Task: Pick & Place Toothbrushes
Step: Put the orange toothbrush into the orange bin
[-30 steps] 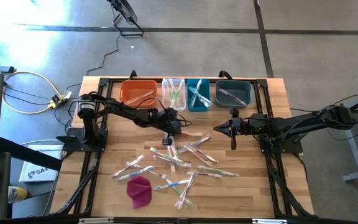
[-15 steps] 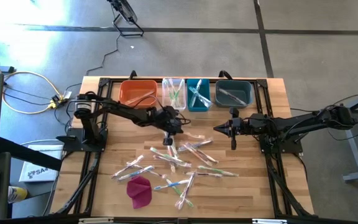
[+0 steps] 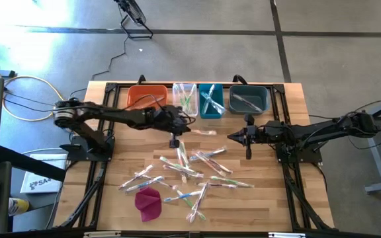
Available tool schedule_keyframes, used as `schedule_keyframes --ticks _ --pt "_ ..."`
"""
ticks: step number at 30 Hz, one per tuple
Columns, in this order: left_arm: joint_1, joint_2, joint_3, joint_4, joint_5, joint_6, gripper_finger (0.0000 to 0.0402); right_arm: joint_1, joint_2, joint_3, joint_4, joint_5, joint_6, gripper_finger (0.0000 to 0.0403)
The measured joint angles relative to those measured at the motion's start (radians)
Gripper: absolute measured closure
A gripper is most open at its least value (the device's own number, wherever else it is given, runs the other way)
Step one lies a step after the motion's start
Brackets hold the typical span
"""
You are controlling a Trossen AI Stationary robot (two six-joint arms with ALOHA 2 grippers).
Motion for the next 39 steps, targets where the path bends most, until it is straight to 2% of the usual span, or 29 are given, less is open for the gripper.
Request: schedule_keyframes --ticks 9,20,27,32,37,39 --pt "0.000 -0.191 0.000 -0.222 -0.210 -0.051 0.0401 0.000 0.000 0.000 -0.006 0.000 0.005 0.0400" --pt "0.001 -0.338 -0.001 -0.499 -0.482 -0.137 0.0401 0.000 0.000 0.000 -0.007 0.000 0.008 0.0400" --pt "0.001 -0.416 -0.006 -0.710 -0.650 -0.327 0.0401 0.000 0.000 0.000 -0.017 0.000 0.012 0.0400" --pt "0.000 -0.525 -0.112 -0.708 -0.688 -0.389 0.0401 0.000 0.000 0.000 -0.020 0.000 0.013 0.0400" --pt "0.001 -0.659 -0.254 -0.595 -0.697 -0.369 0.0401 0.000 0.000 0.000 -0.020 0.000 0.034 0.0400" --pt "0.001 -0.704 -0.301 -0.540 -0.739 -0.367 0.0401 0.000 0.000 0.000 -0.020 0.000 0.034 0.0400"
